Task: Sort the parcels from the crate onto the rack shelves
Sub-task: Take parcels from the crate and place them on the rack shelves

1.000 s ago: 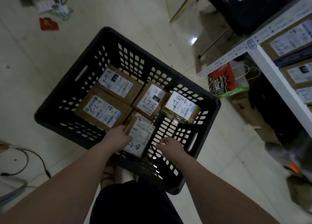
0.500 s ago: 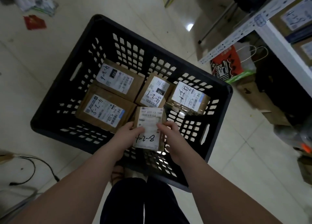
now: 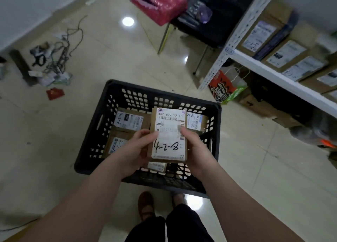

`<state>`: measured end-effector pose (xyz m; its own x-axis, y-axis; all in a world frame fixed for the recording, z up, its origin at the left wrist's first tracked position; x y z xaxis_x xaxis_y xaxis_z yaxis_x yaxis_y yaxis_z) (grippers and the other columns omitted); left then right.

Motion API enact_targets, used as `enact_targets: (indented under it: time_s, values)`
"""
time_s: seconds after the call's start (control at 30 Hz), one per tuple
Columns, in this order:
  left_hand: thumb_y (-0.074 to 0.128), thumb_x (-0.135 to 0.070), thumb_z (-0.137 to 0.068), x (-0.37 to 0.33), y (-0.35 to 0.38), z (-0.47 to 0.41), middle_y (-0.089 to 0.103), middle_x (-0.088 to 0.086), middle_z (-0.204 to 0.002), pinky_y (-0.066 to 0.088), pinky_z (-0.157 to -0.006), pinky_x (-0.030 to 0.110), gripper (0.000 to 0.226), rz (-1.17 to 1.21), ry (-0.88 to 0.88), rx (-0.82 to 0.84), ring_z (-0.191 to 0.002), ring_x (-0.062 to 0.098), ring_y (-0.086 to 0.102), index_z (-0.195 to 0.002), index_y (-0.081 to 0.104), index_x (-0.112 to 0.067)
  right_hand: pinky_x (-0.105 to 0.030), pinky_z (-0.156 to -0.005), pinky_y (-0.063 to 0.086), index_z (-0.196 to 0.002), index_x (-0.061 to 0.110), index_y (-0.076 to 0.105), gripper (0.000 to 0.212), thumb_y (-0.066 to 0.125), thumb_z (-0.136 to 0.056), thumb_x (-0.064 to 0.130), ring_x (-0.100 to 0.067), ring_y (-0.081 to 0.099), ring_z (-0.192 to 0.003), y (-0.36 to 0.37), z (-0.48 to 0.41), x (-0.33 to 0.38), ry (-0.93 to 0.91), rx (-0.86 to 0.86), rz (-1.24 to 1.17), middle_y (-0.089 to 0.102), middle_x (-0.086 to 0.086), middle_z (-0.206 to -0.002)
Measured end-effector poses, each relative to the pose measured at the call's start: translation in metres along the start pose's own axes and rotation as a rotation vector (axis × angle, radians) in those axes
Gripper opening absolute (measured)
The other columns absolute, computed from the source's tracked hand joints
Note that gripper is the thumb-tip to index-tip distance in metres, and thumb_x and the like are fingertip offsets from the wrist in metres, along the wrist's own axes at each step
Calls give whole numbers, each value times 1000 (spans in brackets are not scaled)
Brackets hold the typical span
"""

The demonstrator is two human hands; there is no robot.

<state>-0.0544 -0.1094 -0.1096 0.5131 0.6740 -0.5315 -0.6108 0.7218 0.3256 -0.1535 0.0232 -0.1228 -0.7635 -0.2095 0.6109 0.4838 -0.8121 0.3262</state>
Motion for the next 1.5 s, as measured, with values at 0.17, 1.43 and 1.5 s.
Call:
enact_targets:
  time_s: [0.17, 1.43, 1.5]
  values:
    - [73, -35, -71, -16, 31, 37, 71, 9, -111, 54, -83, 47, 63, -26, 47, 41, -104, 29, 66, -127, 48, -18, -52, -98, 49, -127, 12, 50, 79, 76, -68, 58, -26, 67, -108, -4, 53, 23, -114, -84, -37, 72, -4, -112]
    - [78, -26, -73, -5, 630, 176, 70, 5, -105, 53, -85, 37, 52, -479, 666, 442, -88, 18, 69, -115, 48, -20, -23, -100, 43, -145, 35, 24, 95, 83, -72, 39, 4, 54, -115, -378, 465, 265, -990, -666, 404, 54, 21, -127]
    - [76, -23, -76, -15, 653, 185, 70, 8, -105, 54, -86, 38, 50, -460, 692, 458, -90, 21, 70, -116, 47, -16, -19, -100, 41, -146, 39, 19, 107, 88, -65, 39, 7, 49, -119, -379, 475, 284, -1034, -654, 500, 47, 22, -131]
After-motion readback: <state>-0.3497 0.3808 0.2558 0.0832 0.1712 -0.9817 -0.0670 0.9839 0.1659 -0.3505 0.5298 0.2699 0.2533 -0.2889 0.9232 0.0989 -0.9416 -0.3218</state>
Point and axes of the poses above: each hand's wrist, its own z-axis away from the middle knuckle, its own y-axis out of the palm, x = y × z, the point moved 4 cm from there along -z, towards the middle knuckle
